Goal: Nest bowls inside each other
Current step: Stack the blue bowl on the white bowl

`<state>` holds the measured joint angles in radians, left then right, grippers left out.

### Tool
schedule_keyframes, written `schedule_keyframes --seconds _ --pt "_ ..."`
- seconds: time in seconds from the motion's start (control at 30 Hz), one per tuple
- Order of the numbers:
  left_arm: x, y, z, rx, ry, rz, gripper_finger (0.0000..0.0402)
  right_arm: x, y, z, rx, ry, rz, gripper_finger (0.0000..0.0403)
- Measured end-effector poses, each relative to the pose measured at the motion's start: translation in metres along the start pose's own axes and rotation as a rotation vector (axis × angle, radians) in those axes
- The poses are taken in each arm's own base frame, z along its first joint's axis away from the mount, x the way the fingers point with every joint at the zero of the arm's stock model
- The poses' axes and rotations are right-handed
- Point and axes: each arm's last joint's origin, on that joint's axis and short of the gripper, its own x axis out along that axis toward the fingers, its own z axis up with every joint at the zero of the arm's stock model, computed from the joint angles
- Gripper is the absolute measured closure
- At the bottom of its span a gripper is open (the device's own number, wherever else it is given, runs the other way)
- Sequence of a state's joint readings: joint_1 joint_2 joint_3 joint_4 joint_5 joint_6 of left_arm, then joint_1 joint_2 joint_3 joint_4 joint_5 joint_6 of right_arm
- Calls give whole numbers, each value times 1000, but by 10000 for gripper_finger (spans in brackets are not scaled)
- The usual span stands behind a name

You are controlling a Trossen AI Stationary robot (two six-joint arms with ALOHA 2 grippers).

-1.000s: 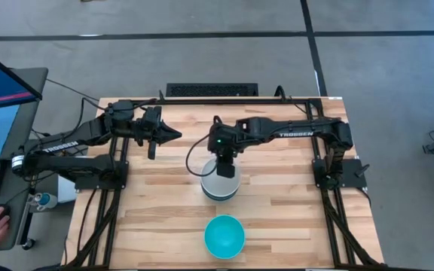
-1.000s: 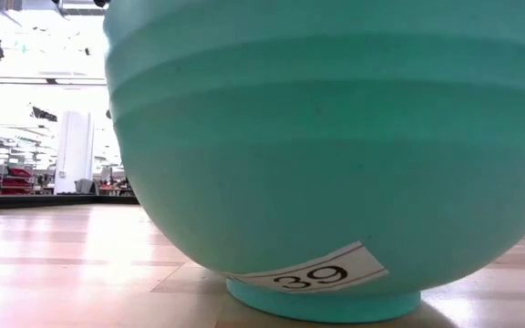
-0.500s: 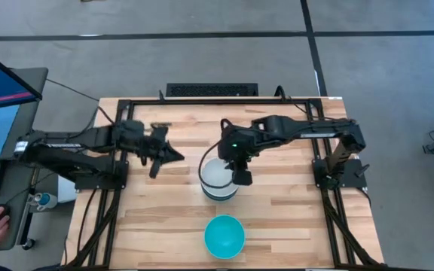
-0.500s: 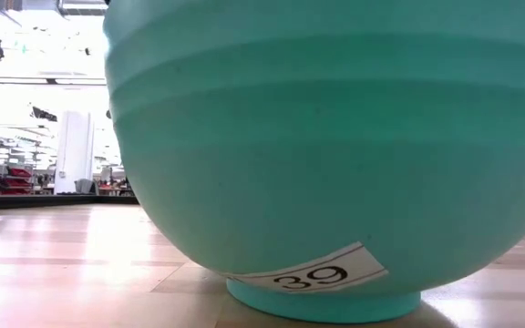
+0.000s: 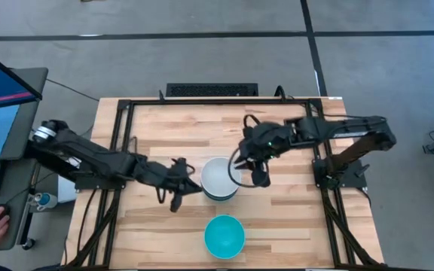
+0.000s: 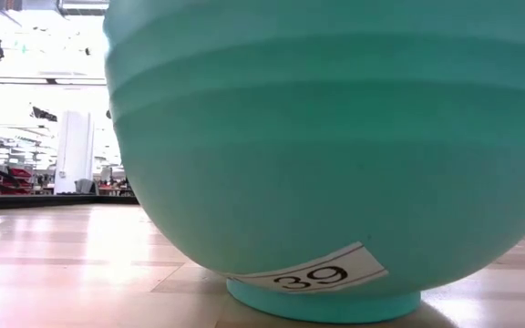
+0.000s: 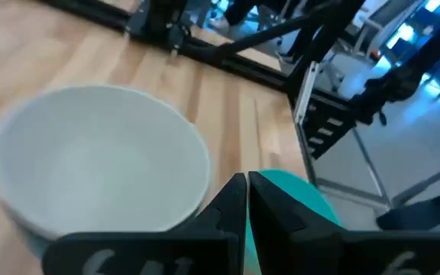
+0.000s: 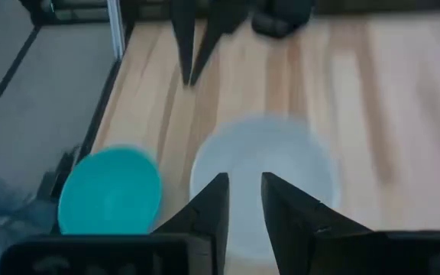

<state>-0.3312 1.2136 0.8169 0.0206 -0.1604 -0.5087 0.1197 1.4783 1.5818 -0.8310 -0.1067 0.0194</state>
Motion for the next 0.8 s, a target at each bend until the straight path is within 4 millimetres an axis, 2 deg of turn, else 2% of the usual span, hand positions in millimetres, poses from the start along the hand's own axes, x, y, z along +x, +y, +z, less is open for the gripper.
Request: schedule_keyframes --seconds 0.13,0.2,0.4,0.47,0.53,0.67,0.8 --pt "23 -6 -16 -69 51 9 395 14 10 -37 56 28 30 301" --pt "31 -11 -24 -107 83 11 395 18 19 -51 59 -19 62 301" --pt "54 -41 -30 -161 85 37 395 11 54 -86 35 -180 194 301" --pt "61 -52 -38 -178 106 32 395 9 62 -91 47 -259 209 301" --pt "72 -63 -45 -192 122 39 395 7 67 -103 59 -262 198 301" --pt "90 -77 -62 -252 182 105 395 7 74 -113 66 -269 188 301" --pt "100 -84 -75 -299 223 223 395 5 78 -112 64 -287 206 301"
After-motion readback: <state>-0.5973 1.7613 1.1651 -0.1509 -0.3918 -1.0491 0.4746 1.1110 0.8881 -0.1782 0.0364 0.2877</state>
